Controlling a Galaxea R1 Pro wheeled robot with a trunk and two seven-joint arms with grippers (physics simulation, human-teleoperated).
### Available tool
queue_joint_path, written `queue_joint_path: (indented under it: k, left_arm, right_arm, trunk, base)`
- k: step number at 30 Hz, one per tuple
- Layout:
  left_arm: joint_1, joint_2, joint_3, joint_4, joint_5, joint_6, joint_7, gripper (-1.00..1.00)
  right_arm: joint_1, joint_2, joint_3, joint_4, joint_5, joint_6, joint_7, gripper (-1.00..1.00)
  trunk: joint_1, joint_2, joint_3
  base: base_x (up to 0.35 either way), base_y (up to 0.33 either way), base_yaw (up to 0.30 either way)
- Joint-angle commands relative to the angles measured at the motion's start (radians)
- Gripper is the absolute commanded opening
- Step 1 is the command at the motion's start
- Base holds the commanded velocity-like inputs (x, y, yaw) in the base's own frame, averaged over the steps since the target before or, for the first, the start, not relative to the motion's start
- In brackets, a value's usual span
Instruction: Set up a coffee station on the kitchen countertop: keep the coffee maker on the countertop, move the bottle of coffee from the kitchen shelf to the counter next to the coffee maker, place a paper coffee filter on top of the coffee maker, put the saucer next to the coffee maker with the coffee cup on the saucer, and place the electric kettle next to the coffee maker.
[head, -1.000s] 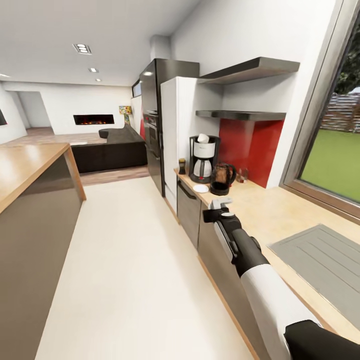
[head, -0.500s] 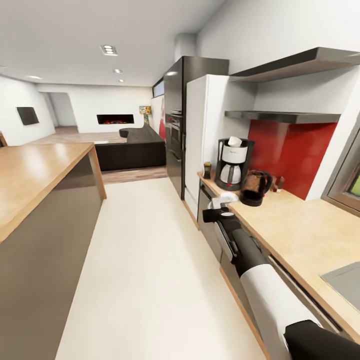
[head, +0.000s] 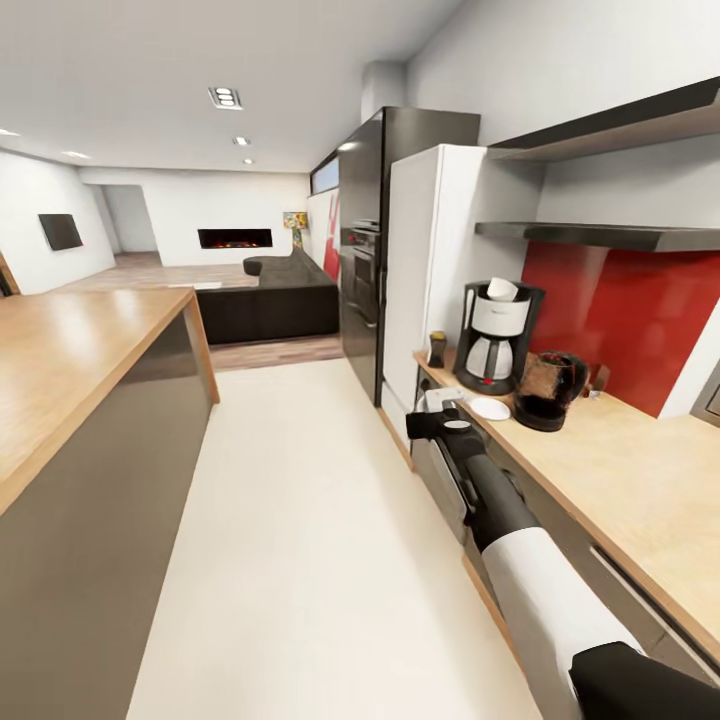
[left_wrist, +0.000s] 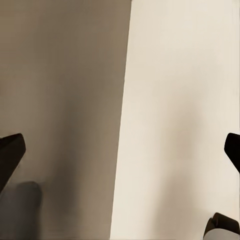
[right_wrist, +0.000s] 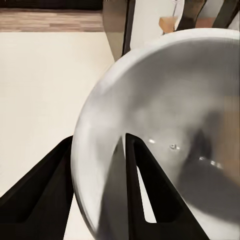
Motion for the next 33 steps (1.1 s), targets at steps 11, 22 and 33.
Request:
queue_joint_path:
  k: [11, 22, 33]
  left_arm:
    - [-0.002, 0.001, 0.003, 0.002, -0.011, -0.005, 0.003, 1.00]
    - [-0.002, 0.000, 0.002, 0.002, -0.011, -0.005, 0.003, 1.00]
    - [-0.002, 0.000, -0.001, 0.003, -0.011, -0.005, 0.003, 1.00]
  right_arm:
    - [-0.001, 0.000, 0.002, -0.001, 0.004, 0.006, -0.002, -1.00]
    - [-0.001, 0.000, 0.002, -0.001, 0.004, 0.006, -0.002, -1.00]
    - [-0.001, -0.001, 0.002, -0.001, 0.004, 0.006, -0.002, -1.00]
  trunk:
    - [0.001, -0.002, -0.002]
    - [0.001, -0.002, -0.002]
    - [0.001, -0.002, -0.002]
  base:
    - [0.300, 0.175, 0.000]
    - [0.331, 0.089, 0.000]
    - [0.333, 0.084, -0.140]
